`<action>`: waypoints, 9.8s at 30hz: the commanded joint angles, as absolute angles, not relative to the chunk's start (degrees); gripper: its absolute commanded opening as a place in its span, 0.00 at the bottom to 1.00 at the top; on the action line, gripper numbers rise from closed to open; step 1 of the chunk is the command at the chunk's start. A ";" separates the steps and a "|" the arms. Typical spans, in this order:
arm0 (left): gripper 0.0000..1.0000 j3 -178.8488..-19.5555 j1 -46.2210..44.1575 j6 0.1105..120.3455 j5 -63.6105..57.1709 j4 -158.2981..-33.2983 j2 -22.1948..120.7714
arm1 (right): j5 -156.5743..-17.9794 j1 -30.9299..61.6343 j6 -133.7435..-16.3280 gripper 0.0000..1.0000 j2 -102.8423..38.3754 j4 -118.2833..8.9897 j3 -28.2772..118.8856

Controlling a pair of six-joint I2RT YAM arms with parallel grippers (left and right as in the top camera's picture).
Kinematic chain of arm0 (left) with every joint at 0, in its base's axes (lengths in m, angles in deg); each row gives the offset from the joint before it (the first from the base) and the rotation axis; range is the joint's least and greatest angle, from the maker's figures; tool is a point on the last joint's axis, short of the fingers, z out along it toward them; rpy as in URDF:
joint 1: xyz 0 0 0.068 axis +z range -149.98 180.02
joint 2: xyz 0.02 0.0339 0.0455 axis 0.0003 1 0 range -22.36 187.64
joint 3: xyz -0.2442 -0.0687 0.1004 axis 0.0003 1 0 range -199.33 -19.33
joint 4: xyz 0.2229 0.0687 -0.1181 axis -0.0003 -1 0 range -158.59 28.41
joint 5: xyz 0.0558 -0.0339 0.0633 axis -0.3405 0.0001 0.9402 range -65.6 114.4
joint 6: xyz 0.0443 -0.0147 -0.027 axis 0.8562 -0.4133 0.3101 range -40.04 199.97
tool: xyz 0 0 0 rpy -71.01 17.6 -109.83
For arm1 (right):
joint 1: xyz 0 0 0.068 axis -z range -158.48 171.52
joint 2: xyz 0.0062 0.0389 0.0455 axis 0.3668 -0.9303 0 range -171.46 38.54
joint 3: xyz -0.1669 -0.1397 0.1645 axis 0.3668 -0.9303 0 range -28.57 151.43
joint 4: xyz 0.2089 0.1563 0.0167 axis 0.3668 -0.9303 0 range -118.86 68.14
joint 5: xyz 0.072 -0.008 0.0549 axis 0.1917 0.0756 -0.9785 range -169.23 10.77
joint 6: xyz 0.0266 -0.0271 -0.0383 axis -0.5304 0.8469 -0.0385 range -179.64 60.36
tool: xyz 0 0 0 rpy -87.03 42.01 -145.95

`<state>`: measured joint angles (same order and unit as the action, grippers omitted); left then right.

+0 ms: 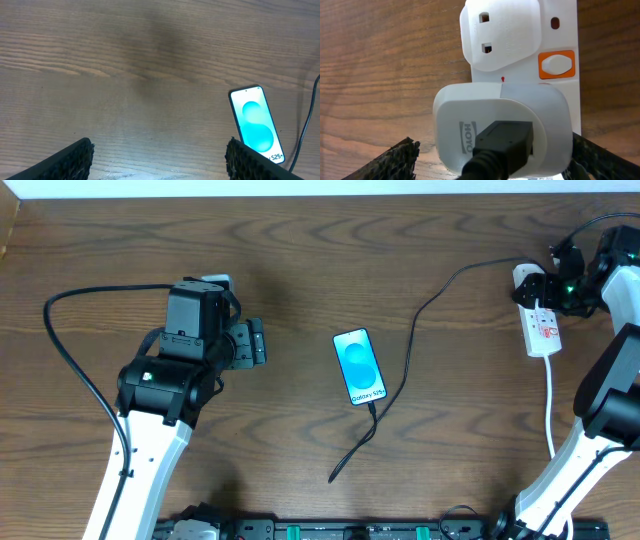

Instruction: Plug charger to phone and switch on socket

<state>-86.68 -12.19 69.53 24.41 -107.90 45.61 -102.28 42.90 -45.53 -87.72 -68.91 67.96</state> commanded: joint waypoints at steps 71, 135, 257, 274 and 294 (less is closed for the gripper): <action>0.84 -86.94 -12.17 70.07 25.11 -108.05 45.74 | -102.76 42.05 -46.29 0.90 -87.80 -73.67 72.83; 0.85 -86.94 -12.17 70.07 25.11 -108.05 45.74 | -96.29 42.20 -46.75 0.89 -83.37 -73.19 70.67; 0.85 -86.94 -12.17 70.07 25.08 -108.05 45.74 | -85.36 42.58 -57.42 0.90 -80.46 -64.06 61.29; 0.84 -86.94 -12.17 70.07 25.08 -108.05 45.74 | -98.87 42.49 -55.65 0.91 -81.05 -58.94 61.21; 0.85 -86.94 -12.17 70.07 25.11 -108.05 45.74 | -101.98 42.47 -54.84 0.91 -84.22 -60.25 60.53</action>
<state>-86.68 -12.19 69.53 24.41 -107.87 45.67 -98.74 42.73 -55.60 -82.69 -59.79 60.24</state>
